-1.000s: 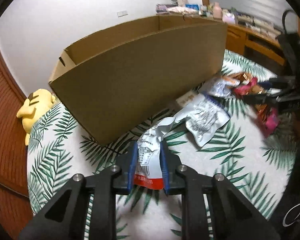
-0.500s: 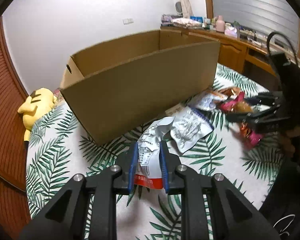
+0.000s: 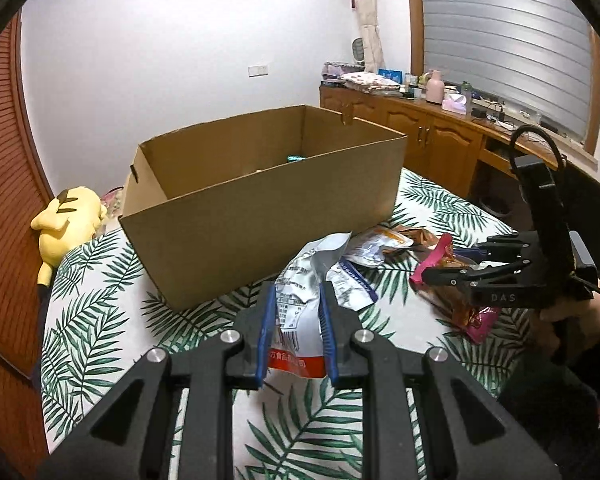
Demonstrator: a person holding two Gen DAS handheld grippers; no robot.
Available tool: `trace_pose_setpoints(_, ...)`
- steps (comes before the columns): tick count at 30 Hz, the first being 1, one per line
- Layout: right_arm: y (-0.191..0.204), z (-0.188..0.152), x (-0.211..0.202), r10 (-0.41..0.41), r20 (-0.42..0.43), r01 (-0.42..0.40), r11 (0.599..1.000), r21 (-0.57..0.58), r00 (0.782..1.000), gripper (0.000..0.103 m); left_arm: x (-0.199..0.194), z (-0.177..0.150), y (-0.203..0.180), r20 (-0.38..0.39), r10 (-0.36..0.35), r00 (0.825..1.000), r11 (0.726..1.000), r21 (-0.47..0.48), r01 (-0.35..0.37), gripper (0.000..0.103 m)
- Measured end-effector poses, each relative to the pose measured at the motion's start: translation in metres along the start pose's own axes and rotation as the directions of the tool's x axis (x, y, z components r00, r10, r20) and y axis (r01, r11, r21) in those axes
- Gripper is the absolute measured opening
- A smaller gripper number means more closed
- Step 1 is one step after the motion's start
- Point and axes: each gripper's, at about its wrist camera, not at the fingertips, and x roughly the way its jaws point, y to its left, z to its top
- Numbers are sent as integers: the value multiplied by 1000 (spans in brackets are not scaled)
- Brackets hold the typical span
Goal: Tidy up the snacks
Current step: 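Grasp the red-striped white packet with the left tool while the right tool grasps the pink candy, then lift the white packet and pink candy and carry both over the box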
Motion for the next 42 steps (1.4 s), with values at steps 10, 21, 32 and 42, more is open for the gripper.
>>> trace_pose_setpoints(10, 2, -4, -24, 27, 65, -27, 1000, -3, 998, 40, -1, 7, -5, 20, -3, 1000, 1000, -2, 3, 20)
trace_pose_setpoints(21, 1, 16, -52, 59, 150, -58, 998, -9, 987, 40, 0, 23, 3, 64, 12, 998, 1000, -14, -11, 20)
trace_pose_setpoints(32, 15, 82, -91, 72, 264, -45, 993, -106, 962, 40, -3, 65, 27, 131, 27, 991, 999, -37, -22, 20)
trace_pose_setpoints(42, 29, 152, -88, 71, 324, -6, 980, -198, 944, 40, 16, 108, 60, 176, 44, 983, 998, -43, -37, 20)
